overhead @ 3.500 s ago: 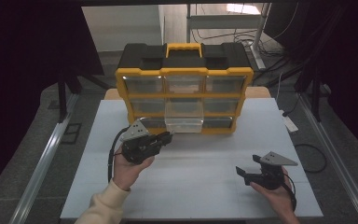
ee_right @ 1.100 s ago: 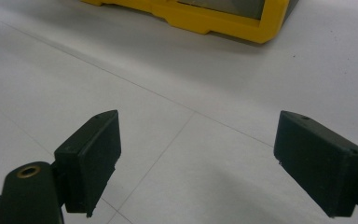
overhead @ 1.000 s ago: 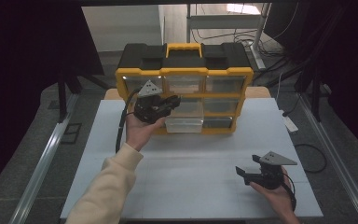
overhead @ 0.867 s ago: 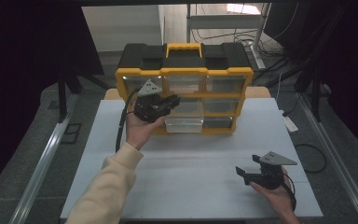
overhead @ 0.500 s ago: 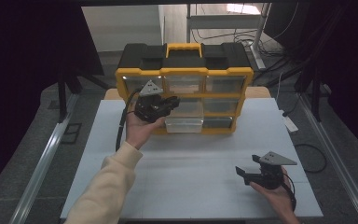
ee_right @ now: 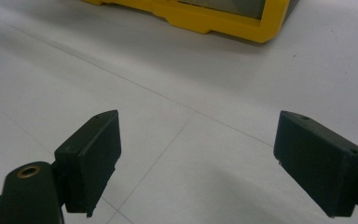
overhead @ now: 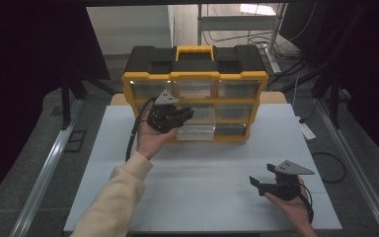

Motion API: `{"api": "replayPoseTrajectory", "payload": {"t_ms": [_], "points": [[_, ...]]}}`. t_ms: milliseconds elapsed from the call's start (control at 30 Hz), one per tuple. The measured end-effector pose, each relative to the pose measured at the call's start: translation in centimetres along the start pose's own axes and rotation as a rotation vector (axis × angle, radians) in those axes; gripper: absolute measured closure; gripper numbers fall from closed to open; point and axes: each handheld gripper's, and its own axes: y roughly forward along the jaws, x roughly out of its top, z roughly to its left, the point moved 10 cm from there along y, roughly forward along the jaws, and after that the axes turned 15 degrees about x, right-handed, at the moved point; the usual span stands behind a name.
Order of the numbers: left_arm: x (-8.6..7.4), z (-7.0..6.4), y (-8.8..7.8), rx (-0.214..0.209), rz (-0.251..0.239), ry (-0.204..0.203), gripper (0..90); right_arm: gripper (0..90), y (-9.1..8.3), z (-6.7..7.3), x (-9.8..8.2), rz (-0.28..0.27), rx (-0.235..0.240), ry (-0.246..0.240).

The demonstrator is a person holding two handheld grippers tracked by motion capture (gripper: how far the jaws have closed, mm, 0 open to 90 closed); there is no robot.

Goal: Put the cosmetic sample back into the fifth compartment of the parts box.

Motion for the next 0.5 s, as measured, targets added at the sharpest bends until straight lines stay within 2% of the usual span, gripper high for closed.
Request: {"api": "replayPoseTrajectory", "payload": {"t_ms": [200,500], "points": [[-0.45,-0.18,0.38,0.003,0.015,0.015,80.3,15.4,0.0,-0.03,-0.03,0.002,-0.004,0.002],[-0.26,-0.2,0.16,-0.004,0.006,0.004,79.8,15.4,0.0,-0.03,-0.03,0.003,-0.004,0.002]]}}
